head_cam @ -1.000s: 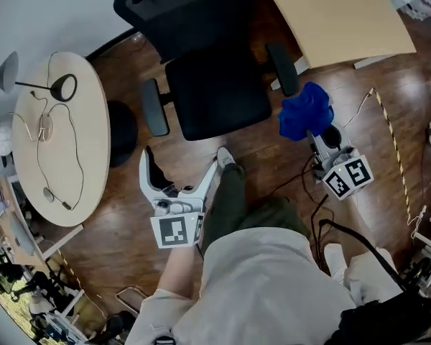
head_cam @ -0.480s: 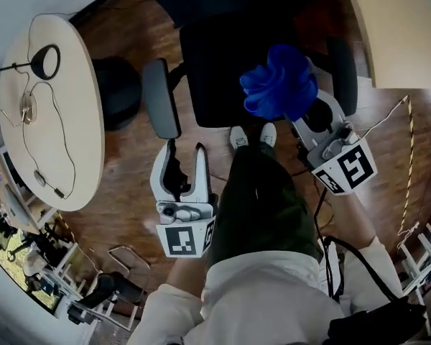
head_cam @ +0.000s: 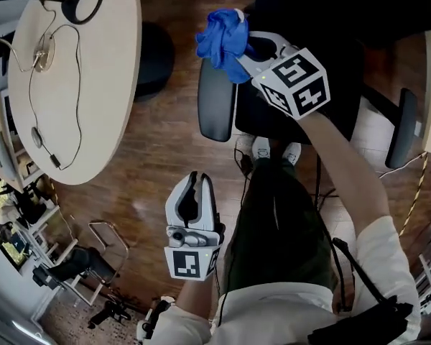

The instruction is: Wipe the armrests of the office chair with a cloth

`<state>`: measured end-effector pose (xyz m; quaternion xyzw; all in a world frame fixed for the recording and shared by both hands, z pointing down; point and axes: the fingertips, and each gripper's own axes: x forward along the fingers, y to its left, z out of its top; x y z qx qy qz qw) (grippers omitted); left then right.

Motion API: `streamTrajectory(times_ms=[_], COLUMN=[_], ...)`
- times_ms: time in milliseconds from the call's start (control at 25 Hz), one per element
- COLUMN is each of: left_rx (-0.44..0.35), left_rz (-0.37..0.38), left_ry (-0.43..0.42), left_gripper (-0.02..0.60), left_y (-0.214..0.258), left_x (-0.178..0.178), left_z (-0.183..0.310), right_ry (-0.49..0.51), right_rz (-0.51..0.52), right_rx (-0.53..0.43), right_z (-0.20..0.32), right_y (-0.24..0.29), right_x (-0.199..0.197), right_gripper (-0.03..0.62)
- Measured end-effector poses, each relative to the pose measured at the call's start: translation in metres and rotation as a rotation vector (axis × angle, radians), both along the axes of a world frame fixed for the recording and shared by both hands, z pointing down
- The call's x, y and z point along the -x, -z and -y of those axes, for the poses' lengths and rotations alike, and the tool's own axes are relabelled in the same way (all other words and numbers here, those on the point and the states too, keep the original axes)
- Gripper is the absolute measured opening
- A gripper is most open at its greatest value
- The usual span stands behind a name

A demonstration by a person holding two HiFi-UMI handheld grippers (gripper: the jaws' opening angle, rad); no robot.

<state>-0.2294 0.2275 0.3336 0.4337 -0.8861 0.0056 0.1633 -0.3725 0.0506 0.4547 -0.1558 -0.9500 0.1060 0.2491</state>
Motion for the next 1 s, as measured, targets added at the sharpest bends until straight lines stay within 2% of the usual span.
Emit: streamTrajectory(times_ms=[120,200,280,400,480,560,680,760,840,920,1000], left_rx=[0.010,0.005,-0.005,-0.019,-0.023,-0.024,-0.025,-0.026,-0.038,-0.071,-0.108], left_rz=[-0.038,-0.040,-0.031,-0.004,0.023,0.050,0.080,0.074,0.059,0.052,0.044], left_ry=[0.020,0.019,0.011,-0.017,-0.036,-0.056,-0.117,-0.179,-0.249,-0.331,-0.405], left_gripper=[0.057,0.057,0.055,0.055,0.054,0.052,0.051,0.049,0.049,0.049,0.049], left_y=[-0.010,-0.010,-0.006,0.001,0.007,0.014,0.021,0.017,0.015,0.015,0.013], left_x=[0.002,0.006,0.010,0.012,0.012,0.013,0.009,-0.002,-0.020,-0.045,-0.071], left_z=[-0.019,-0.023,-0.022,-0.012,-0.004,0.006,0.029,0.056,0.091,0.132,0.172], right_ry=[0.078,0.131,0.225,0.402,0.426,0.343,0.162,-0.027,-0.269,-0.439,-0.605], right_rz=[-0.044,-0.061,-0.086,-0.101,-0.078,-0.028,0.105,0.137,0.095,0.075,0.005], right_rx=[-0.021,0.012,0.048,0.026,0.018,0.057,0.129,0.175,0.184,0.026,-0.144], right_z=[-0.024,-0.046,-0.087,-0.165,-0.191,-0.183,-0.121,-0.051,0.042,0.144,0.240], right_y=[-0.012,-0.004,0.007,0.009,0.009,0.017,0.053,0.077,0.090,0.096,0.082], right_x=[0.011,0.000,-0.031,-0.103,-0.137,-0.147,-0.152,-0.175,-0.221,-0.285,-0.355], right_gripper=[0.074,0.072,0.072,0.071,0.067,0.067,0.066,0.066,0.066,0.066,0.066])
